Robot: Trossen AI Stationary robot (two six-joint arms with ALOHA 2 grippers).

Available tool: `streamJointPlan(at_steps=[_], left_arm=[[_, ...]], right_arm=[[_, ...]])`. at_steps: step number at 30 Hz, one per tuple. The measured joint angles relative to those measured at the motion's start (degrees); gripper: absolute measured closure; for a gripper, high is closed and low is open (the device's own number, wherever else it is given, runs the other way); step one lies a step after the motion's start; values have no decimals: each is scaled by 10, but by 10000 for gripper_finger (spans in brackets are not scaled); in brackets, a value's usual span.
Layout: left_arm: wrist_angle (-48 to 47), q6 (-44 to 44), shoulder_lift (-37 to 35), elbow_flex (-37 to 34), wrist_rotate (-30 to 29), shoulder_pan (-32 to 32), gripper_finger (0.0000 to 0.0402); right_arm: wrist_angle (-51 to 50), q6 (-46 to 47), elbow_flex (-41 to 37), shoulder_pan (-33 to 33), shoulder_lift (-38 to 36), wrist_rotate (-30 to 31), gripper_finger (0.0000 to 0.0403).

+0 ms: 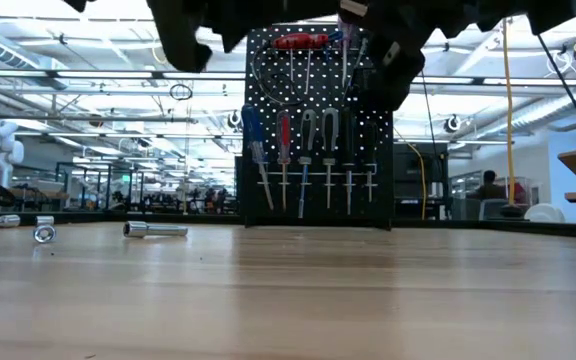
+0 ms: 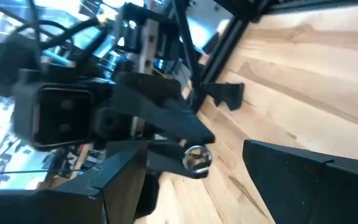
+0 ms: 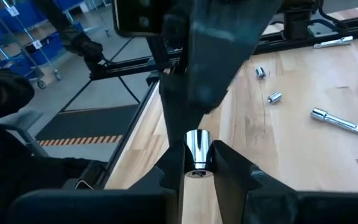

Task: Hang tools onto peg board
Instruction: Put the silver socket into the black bin on the peg board

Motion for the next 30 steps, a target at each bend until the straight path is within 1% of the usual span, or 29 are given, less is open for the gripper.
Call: streamJointPlan(at_steps=[4, 10, 13, 18, 21, 26, 28, 30], left_arm=[[-17, 11, 19, 17, 0, 6, 128], [-15, 14, 36, 33, -4, 12, 129], [-24, 14, 38, 39, -5, 13, 143], [-28, 21, 38, 39, -14, 14, 198], [-32, 42, 38, 39, -24, 14, 242], [-36, 48, 37, 39, -26, 12, 315], [-43, 49, 37, 39, -23, 12, 338], [-45, 48, 37, 39, -21, 12, 344]], right_arm=[[-3, -5, 0, 0, 0, 0, 357], [-9, -6, 0, 0, 0, 0, 356], [-15, -7, 0, 0, 0, 1, 355], [-22, -9, 0, 0, 0, 1, 355], [-20, -11, 0, 0, 0, 1, 354], [-19, -10, 0, 0, -1, 1, 354], [-20, -10, 0, 0, -1, 0, 354], [-22, -8, 0, 0, -1, 0, 353]])
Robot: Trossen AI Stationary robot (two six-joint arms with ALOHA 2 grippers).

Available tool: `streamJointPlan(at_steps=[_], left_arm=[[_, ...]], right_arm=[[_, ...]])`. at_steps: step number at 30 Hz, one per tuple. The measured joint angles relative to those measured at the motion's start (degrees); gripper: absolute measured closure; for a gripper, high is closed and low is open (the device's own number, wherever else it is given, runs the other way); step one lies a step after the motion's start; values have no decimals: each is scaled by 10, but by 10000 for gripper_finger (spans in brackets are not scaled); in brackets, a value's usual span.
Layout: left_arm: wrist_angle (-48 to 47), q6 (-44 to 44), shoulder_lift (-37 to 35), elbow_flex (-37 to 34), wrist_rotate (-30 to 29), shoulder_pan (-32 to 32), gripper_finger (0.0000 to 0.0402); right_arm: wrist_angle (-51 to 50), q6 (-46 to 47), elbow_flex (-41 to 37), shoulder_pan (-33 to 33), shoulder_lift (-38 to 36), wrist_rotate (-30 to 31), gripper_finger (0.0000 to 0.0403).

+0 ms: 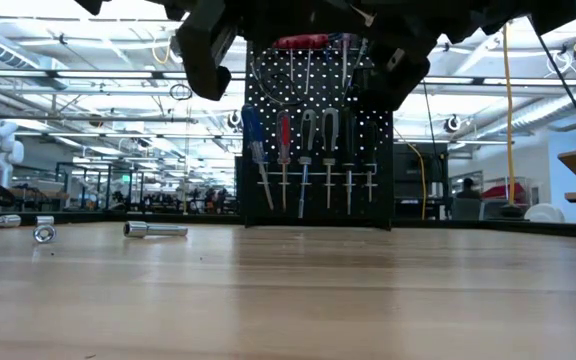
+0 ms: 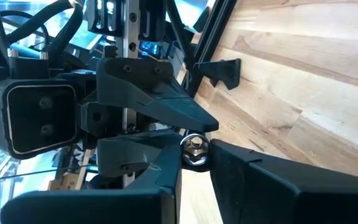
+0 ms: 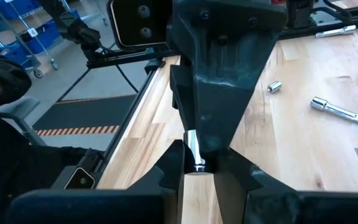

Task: Hang tools onto peg board
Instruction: Put the silver socket into the black bin on the peg board

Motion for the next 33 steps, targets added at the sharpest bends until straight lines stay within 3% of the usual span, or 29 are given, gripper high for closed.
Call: streamJointPlan(at_steps=[8, 17, 23, 30, 33], left_arm=[[1, -4, 0, 0, -8, -4, 344], [1, -11, 0, 0, -17, -4, 346], [1, -12, 1, 0, -29, -6, 350], [26, -55, -4, 0, -101, -10, 383], [69, -83, -20, 0, -111, -7, 399]], right_arm=[[3, 6, 0, -2, 0, 0, 345], [-6, 1, 0, -9, -9, 6, 236], [-86, -1, 1, -17, -60, 14, 191], [-255, 14, -3, 0, -140, 143, 180], [-237, 47, -43, 21, -160, 202, 180]])
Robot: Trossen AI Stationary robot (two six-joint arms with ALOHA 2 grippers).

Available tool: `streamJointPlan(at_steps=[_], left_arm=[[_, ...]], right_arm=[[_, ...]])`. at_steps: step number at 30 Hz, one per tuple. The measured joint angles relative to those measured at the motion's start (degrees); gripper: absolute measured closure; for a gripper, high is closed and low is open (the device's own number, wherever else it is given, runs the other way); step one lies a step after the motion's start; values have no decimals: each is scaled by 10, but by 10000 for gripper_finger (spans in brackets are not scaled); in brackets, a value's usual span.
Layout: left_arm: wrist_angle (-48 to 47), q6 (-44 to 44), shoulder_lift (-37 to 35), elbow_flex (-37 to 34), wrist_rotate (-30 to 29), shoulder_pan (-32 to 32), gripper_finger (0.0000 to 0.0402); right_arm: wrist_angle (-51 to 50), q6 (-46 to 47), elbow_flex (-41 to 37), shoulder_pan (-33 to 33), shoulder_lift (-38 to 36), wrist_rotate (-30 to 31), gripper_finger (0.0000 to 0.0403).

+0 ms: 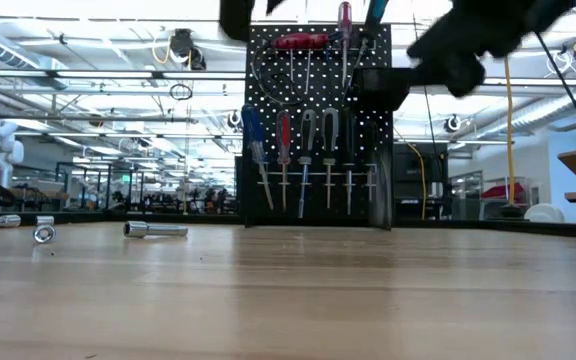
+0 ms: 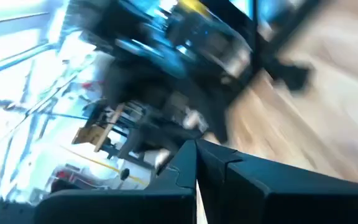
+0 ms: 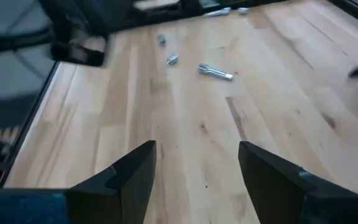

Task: Hang tools onto peg board
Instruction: Put the silver socket into the black bin on the peg board

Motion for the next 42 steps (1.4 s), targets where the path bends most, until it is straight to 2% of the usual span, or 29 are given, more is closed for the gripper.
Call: streamJointPlan(at_steps=[2, 6, 8, 9, 10, 11, 13, 14, 16, 17, 19, 21, 25, 32, 35, 37, 40, 42], left_arm=[[15, -43, -4, 6, 0, 9, 398], [-56, -153, -4, 7, -48, 32, 396], [-97, -223, -3, 7, -42, 33, 395], [-108, -245, -3, 7, -21, 32, 395], [-112, -254, -4, 7, 3, 32, 395], [-113, -256, -4, 7, 23, 31, 395], [-104, -256, -4, 7, 40, 29, 394], [-99, -256, -4, 7, 43, 29, 394], [-94, -257, -4, 7, 44, 30, 394], [-94, -258, -4, 7, 44, 30, 394], [-92, -277, -4, 7, 44, 30, 394], [-88, -320, -4, 7, 36, 31, 394], [-98, -370, -4, 7, 32, 41, 393], [-126, -418, -4, 7, 53, 55, 393], [-142, -432, -4, 7, 62, 58, 386], [-151, -439, -4, 7, 63, 58, 375], [-157, -448, -4, 7, 62, 58, 355], [-160, -451, -4, 7, 62, 59, 342]], right_arm=[[113, 34, -62, 9, 12, 25, 180], [278, 161, -198, 26, 77, -20, 185], [456, 150, -231, 64, 103, -41, 189], [534, 113, -232, 84, 115, -46, 190], [567, 62, -230, 102, 122, -42, 191], [560, 6, -224, 116, 128, -23, 193], [486, -76, -201, 132, 135, 53, 197], [435, -74, -186, 135, 130, 114, 200], [308, -7, -162, 116, 115, 210, 206], [230, 47, -155, 96, 106, 226, 209], [106, 139, -151, 60, 89, 212, 216], [61, 203, -149, 34, 79, 194, 220], [50, 225, -159, 6, 81, 202, 222], [38, 223, -159, -36, 119, 260, 222], [48, 261, -183, -65, 158, 229, 222], [72, 314, -207, -72, 194, 234, 224], [165, 337, -244, -66, 244, 272, 254], [214, 333, -261, -56, 265, 291, 301]])
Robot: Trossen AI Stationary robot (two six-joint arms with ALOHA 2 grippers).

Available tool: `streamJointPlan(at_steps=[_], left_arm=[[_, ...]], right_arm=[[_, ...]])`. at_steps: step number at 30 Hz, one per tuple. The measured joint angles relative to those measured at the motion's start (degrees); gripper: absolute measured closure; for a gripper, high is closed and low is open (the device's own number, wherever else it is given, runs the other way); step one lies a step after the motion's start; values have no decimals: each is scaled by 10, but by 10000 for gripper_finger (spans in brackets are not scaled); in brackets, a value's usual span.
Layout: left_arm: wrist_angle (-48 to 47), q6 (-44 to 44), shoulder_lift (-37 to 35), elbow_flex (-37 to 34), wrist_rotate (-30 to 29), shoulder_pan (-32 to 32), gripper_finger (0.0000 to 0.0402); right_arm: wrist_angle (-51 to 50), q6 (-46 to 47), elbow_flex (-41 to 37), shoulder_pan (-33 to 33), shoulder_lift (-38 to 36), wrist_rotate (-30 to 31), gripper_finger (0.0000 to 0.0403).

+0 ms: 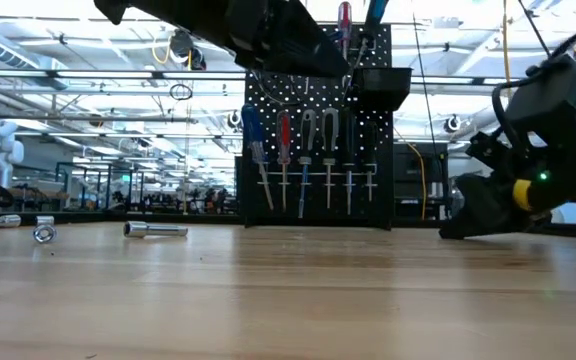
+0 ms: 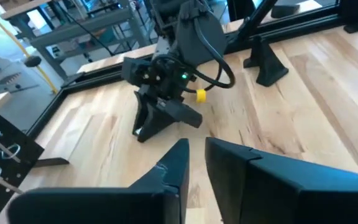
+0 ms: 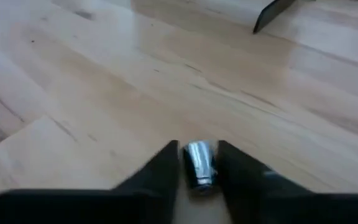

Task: Hang tools onto peg board
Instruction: Put the silver socket into the black bin on the peg board

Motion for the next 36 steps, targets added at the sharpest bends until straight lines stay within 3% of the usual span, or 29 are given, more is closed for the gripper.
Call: streamJointPlan(at_steps=[2, 10, 18, 25, 29, 36], left_arm=[[-3, -1, 0, 0, 0, 2, 332], [-28, -1, 0, 0, 16, 1, 322], [-5, 67, -4, 0, 152, 14, 322], [47, 163, 17, 0, 174, 30, 322], [64, 249, 25, 0, 181, 25, 322], [78, 260, 25, 0, 181, 16, 300]], right_arm=[[16, -4, -6, 7, 5, 8, 355], [19, -31, -3, 12, -51, -25, 354], [29, -142, 50, 14, -151, -177, 354], [99, -226, 109, 14, -197, -351, 354], [115, -263, 135, 15, -207, -387, 354], [118, -281, 153, 15, -208, -419, 354]])
